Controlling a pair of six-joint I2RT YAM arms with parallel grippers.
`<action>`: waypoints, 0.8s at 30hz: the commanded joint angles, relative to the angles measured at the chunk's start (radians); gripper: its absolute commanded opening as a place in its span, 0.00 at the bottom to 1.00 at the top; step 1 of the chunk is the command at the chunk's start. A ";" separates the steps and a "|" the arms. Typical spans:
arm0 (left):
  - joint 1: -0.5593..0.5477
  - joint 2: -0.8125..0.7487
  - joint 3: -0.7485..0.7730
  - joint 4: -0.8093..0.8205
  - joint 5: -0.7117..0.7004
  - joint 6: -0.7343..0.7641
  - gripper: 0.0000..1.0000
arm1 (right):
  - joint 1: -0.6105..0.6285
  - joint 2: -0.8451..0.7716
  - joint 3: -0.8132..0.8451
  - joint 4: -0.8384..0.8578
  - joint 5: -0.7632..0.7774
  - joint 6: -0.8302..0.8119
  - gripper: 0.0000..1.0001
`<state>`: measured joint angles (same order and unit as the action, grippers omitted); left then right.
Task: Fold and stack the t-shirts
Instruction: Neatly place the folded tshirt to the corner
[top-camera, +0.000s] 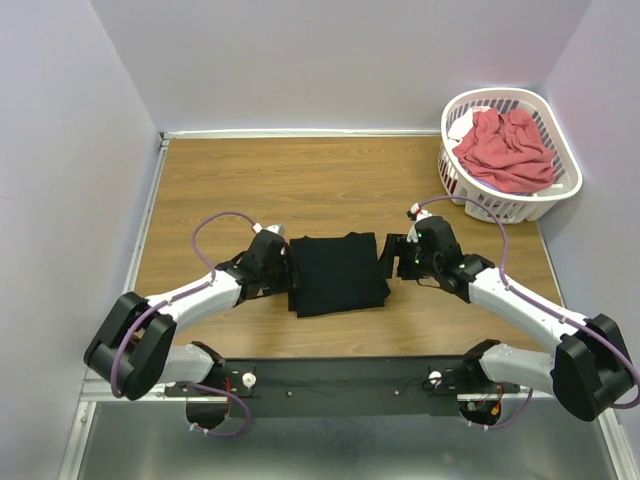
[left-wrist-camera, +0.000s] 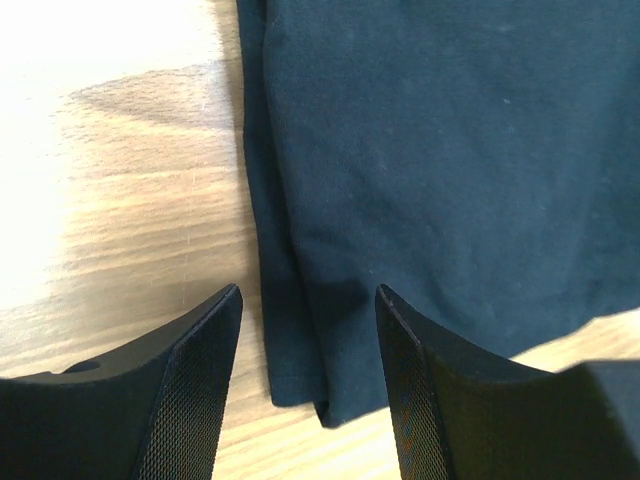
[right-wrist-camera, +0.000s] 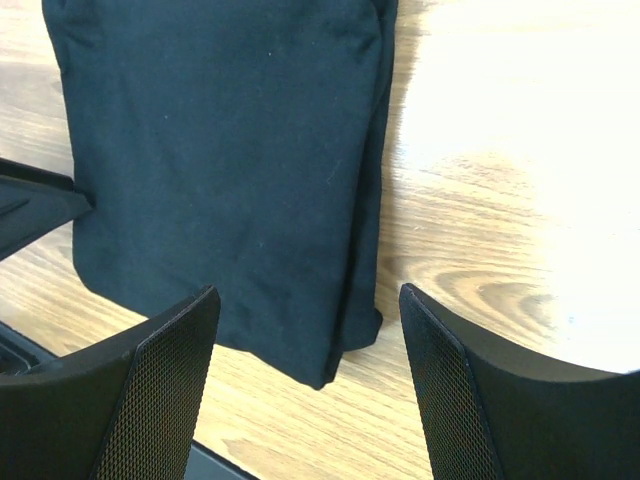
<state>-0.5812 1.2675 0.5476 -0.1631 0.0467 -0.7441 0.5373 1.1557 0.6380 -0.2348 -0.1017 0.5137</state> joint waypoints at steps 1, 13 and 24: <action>-0.016 0.061 0.040 -0.009 -0.039 0.018 0.63 | 0.000 -0.030 -0.004 -0.032 0.048 -0.035 0.79; -0.029 0.207 0.147 -0.062 -0.122 0.038 0.11 | 0.001 -0.034 -0.011 -0.037 0.077 -0.081 0.79; 0.309 0.386 0.440 -0.188 -0.298 0.280 0.02 | 0.000 -0.063 0.023 -0.052 0.013 -0.098 0.79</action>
<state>-0.3576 1.5833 0.8619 -0.2829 -0.0967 -0.5941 0.5373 1.1175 0.6365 -0.2592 -0.0647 0.4355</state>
